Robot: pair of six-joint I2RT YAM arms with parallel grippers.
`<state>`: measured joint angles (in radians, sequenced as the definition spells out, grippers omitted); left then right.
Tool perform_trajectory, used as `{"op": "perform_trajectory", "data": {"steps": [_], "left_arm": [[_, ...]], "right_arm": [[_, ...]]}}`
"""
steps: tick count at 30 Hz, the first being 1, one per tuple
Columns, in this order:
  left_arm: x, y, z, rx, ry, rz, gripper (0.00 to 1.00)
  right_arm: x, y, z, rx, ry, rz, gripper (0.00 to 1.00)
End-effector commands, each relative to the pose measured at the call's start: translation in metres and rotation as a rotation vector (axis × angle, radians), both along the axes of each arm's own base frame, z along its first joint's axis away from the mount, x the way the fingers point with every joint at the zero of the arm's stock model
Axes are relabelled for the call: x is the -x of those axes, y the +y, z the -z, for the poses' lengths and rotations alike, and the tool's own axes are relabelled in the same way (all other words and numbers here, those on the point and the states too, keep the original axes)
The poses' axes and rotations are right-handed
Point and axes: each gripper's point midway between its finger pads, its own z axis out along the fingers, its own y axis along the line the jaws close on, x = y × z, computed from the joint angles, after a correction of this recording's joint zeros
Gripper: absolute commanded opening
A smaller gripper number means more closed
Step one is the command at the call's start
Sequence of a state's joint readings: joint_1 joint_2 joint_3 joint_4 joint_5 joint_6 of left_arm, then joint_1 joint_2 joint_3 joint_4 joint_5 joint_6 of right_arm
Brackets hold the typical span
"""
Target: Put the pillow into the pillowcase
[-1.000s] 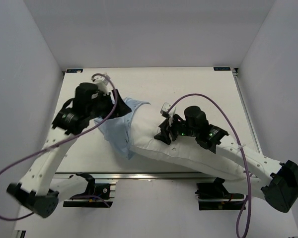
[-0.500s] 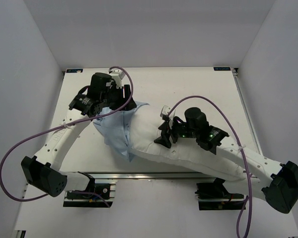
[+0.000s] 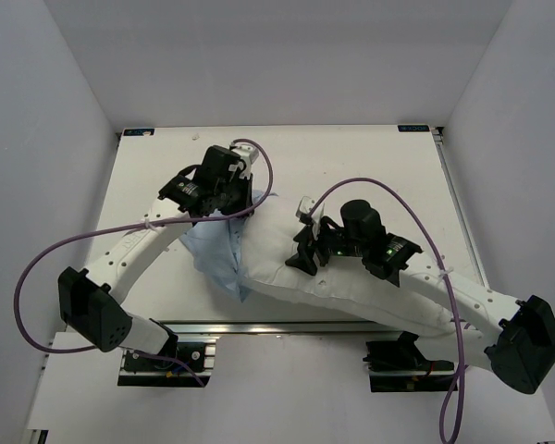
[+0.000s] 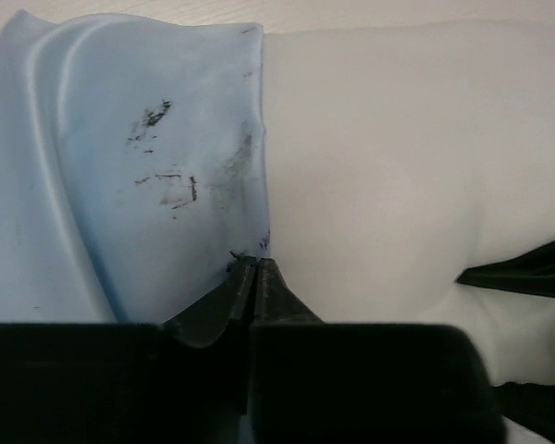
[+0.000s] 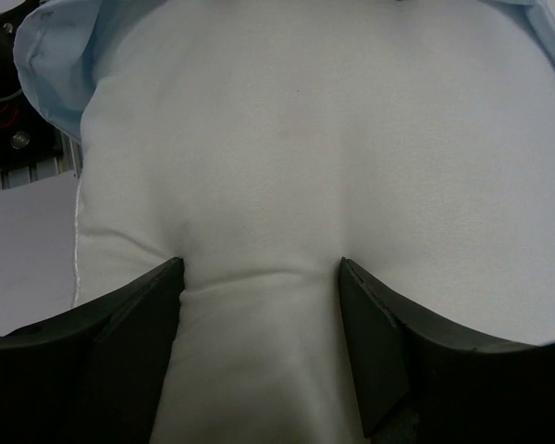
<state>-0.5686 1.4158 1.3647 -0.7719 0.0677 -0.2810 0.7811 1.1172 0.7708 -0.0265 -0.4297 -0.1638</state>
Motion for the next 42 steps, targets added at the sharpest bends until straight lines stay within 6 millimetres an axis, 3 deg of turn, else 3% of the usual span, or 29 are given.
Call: {"op": "perform_trajectory", "data": {"steps": [1,2,3,5,6,7,10,14,15,17,20,23,24,25,27,28,30,32,33,35,36,39,41,42], "left_arm": [[-0.004,0.019,-0.008,-0.082,-0.049,-0.060,0.12],[-0.005,0.019,-0.011,-0.082,-0.054,-0.063,0.07],[-0.004,0.019,-0.013,-0.080,-0.055,-0.063,0.00],[-0.002,0.012,-0.026,-0.050,-0.065,-0.043,0.00],[-0.001,0.008,-0.030,-0.033,-0.065,-0.037,0.00],[0.000,0.004,-0.038,-0.013,-0.075,-0.024,0.00],[0.007,-0.021,-0.066,0.102,-0.087,0.051,0.00],[0.018,-0.057,-0.111,0.258,-0.113,0.160,0.00],[0.022,-0.065,-0.118,0.294,-0.101,0.186,0.00],[0.024,-0.079,-0.127,0.326,-0.103,0.217,0.00],[0.023,-0.091,-0.144,0.376,-0.133,0.233,0.00],[0.024,-0.090,-0.152,0.416,-0.160,0.213,0.00],[0.026,-0.089,-0.151,0.430,-0.155,0.204,0.00],[0.026,-0.086,-0.137,0.417,-0.137,0.185,0.00],[0.030,-0.079,-0.139,0.441,-0.156,0.156,0.00],[0.031,-0.076,-0.125,0.426,-0.137,0.137,0.00],[0.030,-0.061,-0.124,0.409,-0.167,0.067,0.00],[0.023,-0.044,-0.115,0.357,-0.196,-0.018,0.00],[0.023,-0.036,-0.119,0.351,-0.222,-0.042,0.00],[0.018,-0.023,-0.123,0.317,-0.257,-0.100,0.00],[0.012,-0.014,-0.125,0.286,-0.281,-0.143,0.00],[0.001,-0.004,-0.127,0.210,-0.305,-0.178,0.18],[-0.008,-0.002,-0.118,0.162,-0.291,-0.184,0.38],[-0.012,-0.001,-0.120,0.148,-0.299,-0.180,0.43]], "right_arm": [[-0.011,-0.008,0.016,0.067,0.027,0.071,0.71],[-0.013,-0.007,0.015,0.066,0.028,0.077,0.70],[-0.015,-0.007,0.016,0.066,0.028,0.084,0.61],[-0.015,-0.005,0.020,0.069,0.040,0.084,0.48],[-0.016,-0.004,0.019,0.062,0.039,0.086,0.32],[-0.017,-0.002,0.025,0.072,0.056,0.087,0.25],[-0.020,0.003,0.032,0.084,0.093,0.084,0.01],[-0.033,0.018,0.022,0.069,0.107,0.093,0.00],[-0.042,0.025,0.005,0.040,0.084,0.105,0.00],[-0.060,0.032,-0.009,0.020,0.034,0.144,0.00],[-0.098,0.047,-0.061,-0.059,-0.111,0.217,0.00],[-0.128,0.052,-0.113,-0.129,-0.266,0.291,0.00],[-0.132,0.053,-0.124,-0.144,-0.294,0.299,0.00],[-0.136,0.054,-0.135,-0.157,-0.320,0.302,0.00],[-0.134,0.056,-0.128,-0.128,-0.343,0.267,0.00],[-0.132,0.055,-0.125,-0.122,-0.349,0.256,0.00],[-0.122,0.052,-0.091,-0.062,-0.309,0.217,0.00],[-0.105,0.048,-0.073,-0.040,-0.282,0.157,0.00],[-0.096,0.042,-0.049,0.001,-0.247,0.132,0.06],[-0.076,0.037,-0.036,0.021,-0.211,0.069,0.25],[-0.068,0.032,-0.022,0.039,-0.184,0.054,0.38],[-0.054,0.023,-0.029,0.023,-0.190,0.036,0.58],[-0.052,0.015,-0.037,0.014,-0.214,0.055,0.69],[-0.053,0.013,-0.041,0.010,-0.223,0.064,0.72]]}}
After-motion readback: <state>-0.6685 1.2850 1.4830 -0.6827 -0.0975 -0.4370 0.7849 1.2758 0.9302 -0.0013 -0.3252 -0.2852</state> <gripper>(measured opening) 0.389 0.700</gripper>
